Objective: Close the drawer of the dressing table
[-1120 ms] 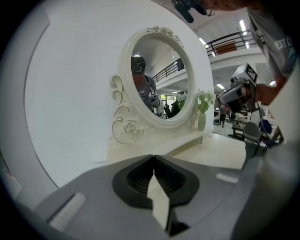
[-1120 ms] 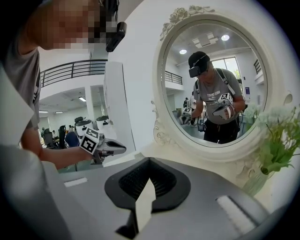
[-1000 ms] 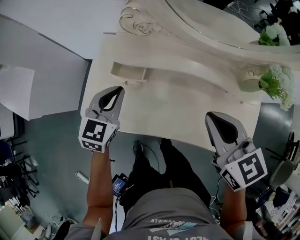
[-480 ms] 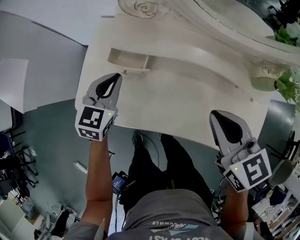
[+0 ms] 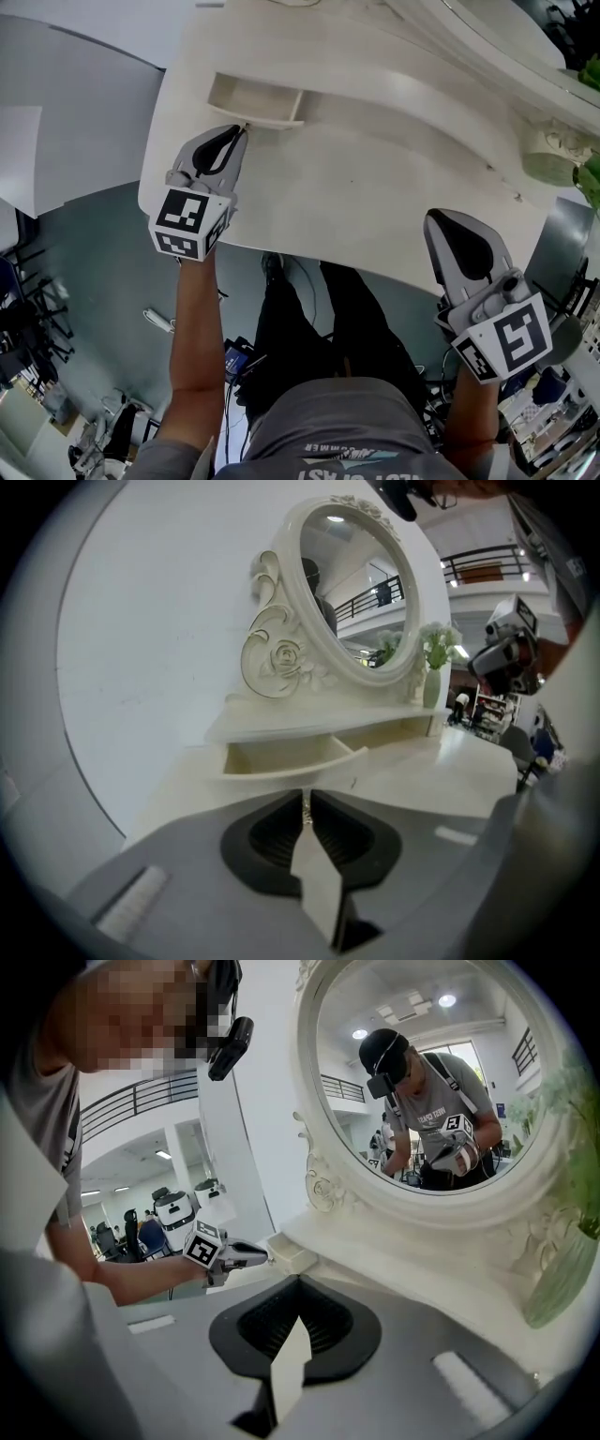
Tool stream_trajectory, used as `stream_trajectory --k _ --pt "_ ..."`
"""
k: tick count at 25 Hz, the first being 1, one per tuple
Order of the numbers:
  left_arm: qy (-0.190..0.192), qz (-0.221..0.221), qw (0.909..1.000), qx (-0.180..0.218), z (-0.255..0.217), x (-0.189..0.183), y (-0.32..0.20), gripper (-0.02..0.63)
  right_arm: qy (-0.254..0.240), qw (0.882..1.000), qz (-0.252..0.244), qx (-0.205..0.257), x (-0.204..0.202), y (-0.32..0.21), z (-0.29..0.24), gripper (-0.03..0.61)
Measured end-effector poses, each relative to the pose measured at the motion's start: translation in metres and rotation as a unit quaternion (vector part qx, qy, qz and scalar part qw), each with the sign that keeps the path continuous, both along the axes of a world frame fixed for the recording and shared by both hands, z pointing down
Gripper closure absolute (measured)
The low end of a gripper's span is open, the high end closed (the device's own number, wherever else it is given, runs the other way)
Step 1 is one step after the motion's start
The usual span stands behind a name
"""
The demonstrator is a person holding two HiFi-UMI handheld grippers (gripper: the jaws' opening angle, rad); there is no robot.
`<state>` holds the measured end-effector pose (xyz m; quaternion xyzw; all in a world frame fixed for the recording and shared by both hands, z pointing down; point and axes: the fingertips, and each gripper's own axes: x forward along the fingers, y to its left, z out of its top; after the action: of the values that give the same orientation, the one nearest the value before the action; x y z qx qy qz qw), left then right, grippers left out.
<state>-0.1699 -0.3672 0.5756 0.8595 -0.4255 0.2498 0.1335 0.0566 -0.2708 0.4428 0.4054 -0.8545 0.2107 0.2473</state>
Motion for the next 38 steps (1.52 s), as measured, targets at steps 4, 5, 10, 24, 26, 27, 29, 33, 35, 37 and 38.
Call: stream_trajectory --k 4,5,10,24,26,27,29,33,35,37,38 --pt "0.008 -0.008 0.9999 0.0 0.006 0.0 -0.002 0.546 0.001 1.0 -0.002 -0.009 0.001 -0.002 0.006 0.577" --pt "0.012 -0.01 0.9999 0.001 0.009 -0.001 -0.003 0.545 0.002 1.0 -0.002 -0.011 0.0 -0.003 0.01 0.577" --pt "0.022 -0.002 0.9997 0.008 0.018 0.01 -0.01 0.552 0.004 1.0 -0.002 -0.012 0.006 -0.006 0.025 0.577" --pt "0.008 0.019 0.9996 0.02 0.012 0.013 -0.035 0.557 0.004 1.0 -0.002 -0.018 0.0 -0.011 0.031 0.577" --pt "0.005 0.022 0.9995 0.021 0.007 0.018 -0.043 0.557 0.004 1.0 -0.001 -0.018 0.003 -0.013 0.025 0.577" --pt "0.003 0.022 0.9995 0.022 0.006 0.019 -0.047 0.557 0.004 1.0 0.0 -0.018 0.004 -0.014 0.024 0.577" --pt "0.002 0.023 0.9995 0.024 0.006 0.019 -0.055 0.557 0.005 1.0 0.003 -0.017 0.003 -0.017 0.022 0.577" --pt "-0.001 0.024 0.9993 0.03 0.007 0.02 -0.069 0.56 0.005 1.0 0.008 -0.012 0.006 -0.019 0.023 0.577" --pt "-0.007 0.031 0.9992 0.026 0.008 0.021 -0.072 0.557 0.006 1.0 0.01 -0.012 0.007 -0.019 0.023 0.577" --pt "-0.007 0.035 0.9991 0.021 0.008 0.021 -0.072 0.552 0.006 1.0 0.013 -0.01 0.009 -0.02 0.02 0.577" --pt "-0.006 0.035 0.9992 0.019 0.008 0.021 -0.072 0.552 0.006 1.0 0.014 -0.008 0.01 -0.021 0.018 0.577"
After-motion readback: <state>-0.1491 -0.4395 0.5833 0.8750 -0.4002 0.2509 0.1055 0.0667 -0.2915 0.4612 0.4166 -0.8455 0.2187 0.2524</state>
